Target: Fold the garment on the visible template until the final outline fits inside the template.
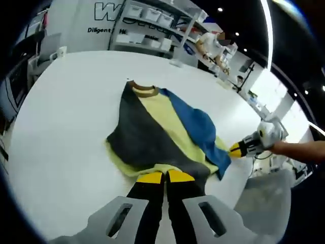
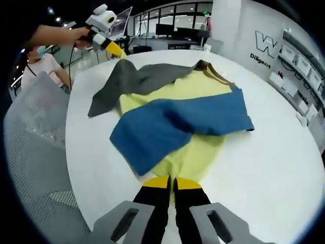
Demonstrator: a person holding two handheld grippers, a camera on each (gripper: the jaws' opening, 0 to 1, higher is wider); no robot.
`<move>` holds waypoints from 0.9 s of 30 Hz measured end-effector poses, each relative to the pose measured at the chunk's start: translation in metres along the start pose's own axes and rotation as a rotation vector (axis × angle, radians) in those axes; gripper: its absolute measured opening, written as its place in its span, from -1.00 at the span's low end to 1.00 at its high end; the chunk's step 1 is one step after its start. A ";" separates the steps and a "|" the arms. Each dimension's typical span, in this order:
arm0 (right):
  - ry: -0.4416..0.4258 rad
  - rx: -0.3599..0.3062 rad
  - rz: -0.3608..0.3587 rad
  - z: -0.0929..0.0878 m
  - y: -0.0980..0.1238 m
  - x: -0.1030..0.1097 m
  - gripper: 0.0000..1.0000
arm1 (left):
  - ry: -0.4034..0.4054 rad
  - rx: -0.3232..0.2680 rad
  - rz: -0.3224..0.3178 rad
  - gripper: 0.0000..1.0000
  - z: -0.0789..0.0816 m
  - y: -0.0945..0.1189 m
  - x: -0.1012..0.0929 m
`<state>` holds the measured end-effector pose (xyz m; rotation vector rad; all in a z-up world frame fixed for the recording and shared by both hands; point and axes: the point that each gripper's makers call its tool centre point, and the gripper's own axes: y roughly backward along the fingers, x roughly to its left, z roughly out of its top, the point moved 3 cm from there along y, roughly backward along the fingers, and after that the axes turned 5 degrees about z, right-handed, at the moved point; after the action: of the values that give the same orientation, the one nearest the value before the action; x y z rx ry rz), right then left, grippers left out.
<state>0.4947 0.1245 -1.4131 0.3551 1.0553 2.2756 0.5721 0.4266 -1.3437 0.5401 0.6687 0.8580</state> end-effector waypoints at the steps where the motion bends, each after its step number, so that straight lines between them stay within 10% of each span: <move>1: 0.006 -0.005 -0.004 0.002 0.002 -0.001 -1.00 | 0.002 -0.002 0.002 -0.95 0.001 0.000 0.001; 15: -0.074 -0.185 -0.110 0.047 0.035 -0.041 -1.00 | 0.131 -0.076 0.042 -0.95 0.019 -0.001 0.011; 27: -0.201 -0.094 -0.129 0.034 0.015 -0.055 -1.00 | 0.146 -0.004 0.159 -0.95 -0.001 -0.024 0.025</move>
<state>0.5482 0.1032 -1.3793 0.4534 0.8426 2.1165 0.5951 0.4341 -1.3685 0.5350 0.7644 1.0549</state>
